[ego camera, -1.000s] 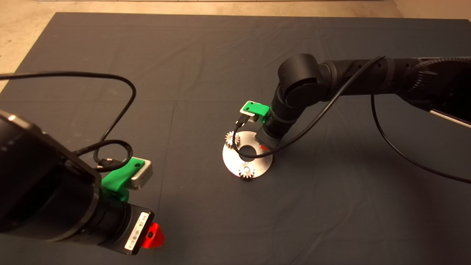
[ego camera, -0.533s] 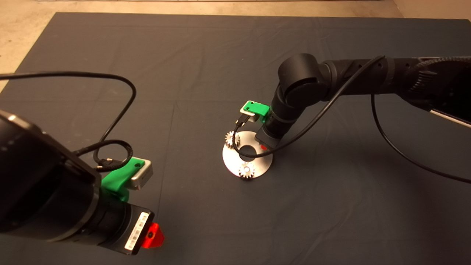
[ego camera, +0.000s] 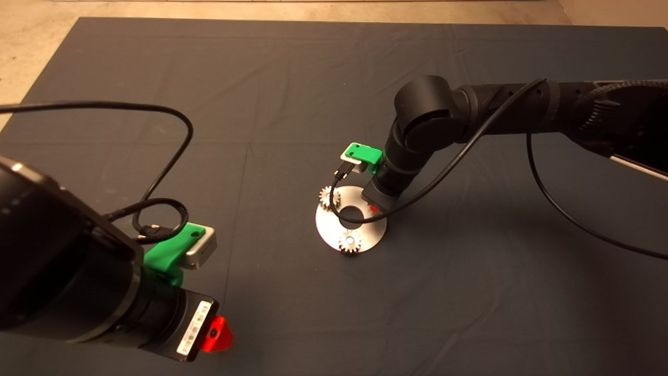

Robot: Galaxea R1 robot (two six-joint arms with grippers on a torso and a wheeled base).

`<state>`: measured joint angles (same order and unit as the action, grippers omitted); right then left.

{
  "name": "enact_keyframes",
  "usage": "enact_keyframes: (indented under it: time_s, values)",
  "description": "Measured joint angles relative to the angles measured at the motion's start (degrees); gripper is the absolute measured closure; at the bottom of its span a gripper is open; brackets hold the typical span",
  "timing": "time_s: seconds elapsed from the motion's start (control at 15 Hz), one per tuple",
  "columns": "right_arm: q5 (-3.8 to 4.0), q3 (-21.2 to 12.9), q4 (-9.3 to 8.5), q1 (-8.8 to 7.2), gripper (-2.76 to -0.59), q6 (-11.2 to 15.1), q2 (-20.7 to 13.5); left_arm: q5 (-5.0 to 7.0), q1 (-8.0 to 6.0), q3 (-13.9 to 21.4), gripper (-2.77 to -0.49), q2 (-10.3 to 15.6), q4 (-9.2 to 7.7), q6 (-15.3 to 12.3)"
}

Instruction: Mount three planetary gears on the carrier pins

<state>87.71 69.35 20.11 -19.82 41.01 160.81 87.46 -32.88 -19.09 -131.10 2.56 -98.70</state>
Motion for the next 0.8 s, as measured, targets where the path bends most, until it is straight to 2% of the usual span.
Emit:
enact_keyframes:
  time_s: [0.8]
  values:
    - [-0.09, 0.22, 0.0, -0.02, -0.97, 0.01, -0.02, 0.0, 0.0, 0.0, -2.49, 0.0, 0.0, 0.0]
